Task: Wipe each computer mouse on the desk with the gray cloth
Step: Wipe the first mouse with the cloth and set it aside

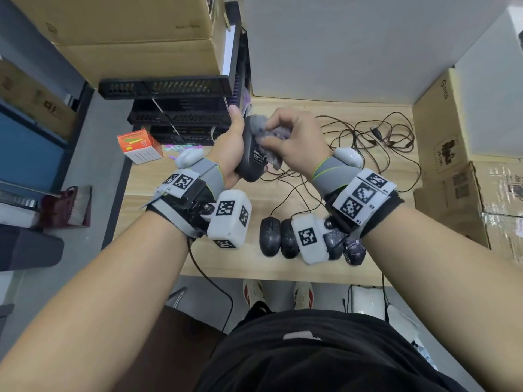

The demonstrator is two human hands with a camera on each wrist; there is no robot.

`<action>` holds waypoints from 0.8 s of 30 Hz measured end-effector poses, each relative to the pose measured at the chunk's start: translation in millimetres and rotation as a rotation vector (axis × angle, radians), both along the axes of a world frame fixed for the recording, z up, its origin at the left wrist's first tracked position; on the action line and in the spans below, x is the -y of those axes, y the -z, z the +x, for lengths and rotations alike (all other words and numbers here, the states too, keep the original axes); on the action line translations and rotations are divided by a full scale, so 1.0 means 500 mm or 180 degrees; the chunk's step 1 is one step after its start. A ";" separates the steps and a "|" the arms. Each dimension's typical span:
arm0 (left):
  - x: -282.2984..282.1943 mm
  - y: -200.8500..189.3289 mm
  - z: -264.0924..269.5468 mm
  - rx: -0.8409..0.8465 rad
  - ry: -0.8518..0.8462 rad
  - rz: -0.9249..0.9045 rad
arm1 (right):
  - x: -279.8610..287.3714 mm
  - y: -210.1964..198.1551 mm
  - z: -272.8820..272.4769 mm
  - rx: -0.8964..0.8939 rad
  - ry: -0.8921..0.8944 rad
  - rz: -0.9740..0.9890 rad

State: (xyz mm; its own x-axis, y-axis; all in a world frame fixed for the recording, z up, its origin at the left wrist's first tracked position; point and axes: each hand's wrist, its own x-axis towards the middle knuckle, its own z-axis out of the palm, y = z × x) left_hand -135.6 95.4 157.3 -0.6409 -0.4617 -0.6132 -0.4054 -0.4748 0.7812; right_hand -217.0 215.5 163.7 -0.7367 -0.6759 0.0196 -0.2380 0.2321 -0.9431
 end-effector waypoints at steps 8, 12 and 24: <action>0.013 -0.012 0.013 0.0276 0.0145 -0.0233 | -0.033 -0.009 0.007 0.0404 -0.0851 0.0540; -0.001 -0.022 0.018 0.0157 0.0224 -0.0207 | -0.023 -0.009 -0.021 0.0403 -0.0022 -0.0005; -0.048 -0.039 0.010 0.0255 0.0161 -0.0759 | -0.011 -0.026 -0.017 -0.0802 0.0065 0.0520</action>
